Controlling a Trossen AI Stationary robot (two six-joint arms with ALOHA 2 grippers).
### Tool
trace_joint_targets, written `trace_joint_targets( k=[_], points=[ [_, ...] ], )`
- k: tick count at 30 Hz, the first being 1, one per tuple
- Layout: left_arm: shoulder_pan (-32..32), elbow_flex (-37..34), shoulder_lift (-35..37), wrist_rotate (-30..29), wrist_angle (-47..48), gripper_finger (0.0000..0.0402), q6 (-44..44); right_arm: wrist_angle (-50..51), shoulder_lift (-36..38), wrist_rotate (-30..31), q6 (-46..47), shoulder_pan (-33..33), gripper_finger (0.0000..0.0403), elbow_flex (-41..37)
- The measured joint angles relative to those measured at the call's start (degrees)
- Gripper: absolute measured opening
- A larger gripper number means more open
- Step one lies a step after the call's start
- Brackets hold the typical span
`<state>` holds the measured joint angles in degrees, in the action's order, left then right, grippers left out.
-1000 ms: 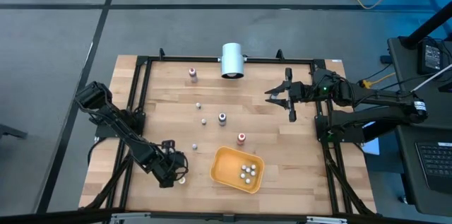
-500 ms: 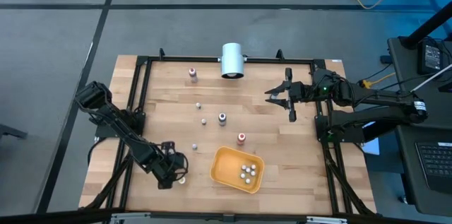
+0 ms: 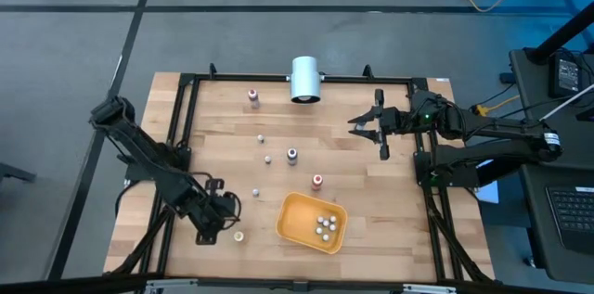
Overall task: Pick & Place food coloring
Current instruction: Put the small green food coloring bottle into the yellow container
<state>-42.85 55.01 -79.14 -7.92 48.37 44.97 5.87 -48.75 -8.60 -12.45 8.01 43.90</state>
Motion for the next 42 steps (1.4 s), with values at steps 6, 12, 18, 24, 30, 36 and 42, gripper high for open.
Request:
trace_joint_targets(
  k=[6, 12, 18, 24, 30, 36, 42],
  points=[
    [2.68, 1.46, 3.61, -2.55, 0.11, 0.007, -0.19, 0.0, 0.01, 0.01, -0.01, 0.0, 0.0123, 0.0],
    [4.65, 1.57, 4.28, -2.71, 0.19, 0.007, -2.39, 0.0, 0.0, 0.01, -0.01, 0.0, 0.0123, 0.0],
    [6.8, 3.46, 4.27, -1.34, 0.21, 0.007, -6.22, 0.0, 0.0, 0.02, 0.0, 0.0, 0.0123, 0.0],
    [12.09, 10.65, 4.27, 0.29, 2.04, 0.007, -13.9, 0.02, 0.0, 0.0, 0.0, 0.0, 0.0123, 0.0],
    [17.6, 18.97, 2.25, 0.61, 5.47, 0.007, -23.31, 0.0, 0.01, 0.0, -0.02, 0.0, 0.0123, 0.0],
    [22.68, 28.64, -5.22, 3.5, 8.91, 0.007, -33.32, 0.02, 0.0, 0.0, 0.0, 0.02, 0.0123, 0.0],
    [25.98, 40.23, -13.11, 4.41, 8.64, 0.007, -40.97, 0.02, 0.0, 0.0, 0.0, 0.0, 0.0123, 0.0]
  ],
)
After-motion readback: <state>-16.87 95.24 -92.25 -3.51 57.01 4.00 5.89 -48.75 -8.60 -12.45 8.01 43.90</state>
